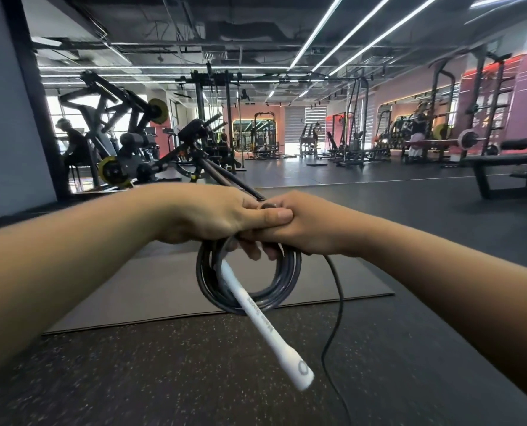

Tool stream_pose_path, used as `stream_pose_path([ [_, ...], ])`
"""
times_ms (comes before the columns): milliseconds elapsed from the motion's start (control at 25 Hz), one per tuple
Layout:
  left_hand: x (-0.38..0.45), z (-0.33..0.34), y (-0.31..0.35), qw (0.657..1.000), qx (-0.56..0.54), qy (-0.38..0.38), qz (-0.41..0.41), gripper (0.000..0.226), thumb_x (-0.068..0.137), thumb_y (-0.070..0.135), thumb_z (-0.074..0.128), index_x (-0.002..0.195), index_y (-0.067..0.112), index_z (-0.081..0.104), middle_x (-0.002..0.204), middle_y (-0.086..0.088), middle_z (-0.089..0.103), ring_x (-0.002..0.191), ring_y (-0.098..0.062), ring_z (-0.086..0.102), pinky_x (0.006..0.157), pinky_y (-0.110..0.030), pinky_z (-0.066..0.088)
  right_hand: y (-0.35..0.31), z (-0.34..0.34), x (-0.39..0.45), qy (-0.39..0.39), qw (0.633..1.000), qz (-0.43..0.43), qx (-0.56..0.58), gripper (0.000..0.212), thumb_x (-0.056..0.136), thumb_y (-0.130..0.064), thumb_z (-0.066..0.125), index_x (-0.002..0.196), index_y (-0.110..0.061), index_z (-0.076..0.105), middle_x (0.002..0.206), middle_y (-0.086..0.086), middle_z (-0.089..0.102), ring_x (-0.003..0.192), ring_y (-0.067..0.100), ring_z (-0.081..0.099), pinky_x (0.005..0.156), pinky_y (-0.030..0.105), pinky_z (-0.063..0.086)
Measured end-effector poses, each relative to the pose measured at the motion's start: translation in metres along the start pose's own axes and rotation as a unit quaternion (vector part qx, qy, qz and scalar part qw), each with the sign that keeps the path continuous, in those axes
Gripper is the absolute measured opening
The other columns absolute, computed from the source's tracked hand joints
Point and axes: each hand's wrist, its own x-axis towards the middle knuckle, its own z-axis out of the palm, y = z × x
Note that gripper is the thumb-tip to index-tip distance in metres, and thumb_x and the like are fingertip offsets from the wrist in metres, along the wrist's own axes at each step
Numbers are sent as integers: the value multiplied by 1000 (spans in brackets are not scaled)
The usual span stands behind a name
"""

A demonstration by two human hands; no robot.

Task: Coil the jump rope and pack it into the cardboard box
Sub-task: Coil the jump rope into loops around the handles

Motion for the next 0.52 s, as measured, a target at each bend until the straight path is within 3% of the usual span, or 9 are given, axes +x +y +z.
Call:
stream_pose_path([
  [120, -1, 7, 1, 993, 99, 57, -15, 69, 80, 78, 44, 87, 17, 74, 62, 2, 61, 53, -16, 49, 55, -27, 42, 5, 5, -4, 30, 999, -16, 23, 13, 97, -18, 70, 101, -6, 69, 75, 2, 70, 48, -6, 57, 46, 6, 38],
  [200, 1, 7, -1, 977, 188, 98, -15, 72, 83, 80, 39, 83, 14, 69, 57, 2, 61, 48, -12, 52, 53, -22, 42, 10, 1, -4, 56, 998, 6, 4, 34, 86, -27, 82, 107, -13, 59, 81, -3, 68, 53, -8, 57, 46, 7, 39],
  [280, 2, 6, -5, 970, 211, 117, 13, 75, 85, 77, 39, 68, 8, 64, 46, 3, 53, 37, -7, 43, 43, -15, 36, 12, -9, -8, 36, 998, 47, 20, 48, 78, -38, 87, 110, -18, 57, 80, 6, 69, 57, 0, 54, 47, 13, 37],
  [360, -1, -1, -14, 972, 217, 87, 29, 75, 78, 77, 49, 65, 4, 65, 46, 3, 47, 38, -10, 37, 40, -15, 30, 15, -24, -17, 0, 996, 78, 37, 45, 78, -41, 86, 109, -19, 62, 68, 9, 61, 58, 12, 49, 48, 21, 35],
  [520, -13, -14, -24, 966, 259, 0, 3, 67, 55, 83, 64, 76, 20, 74, 57, 1, 50, 53, -13, 45, 55, -28, 37, 28, -54, -35, 10, 993, 115, 8, 40, 81, -48, 80, 85, -8, 73, 56, -5, 50, 49, 12, 42, 45, 22, 36],
])
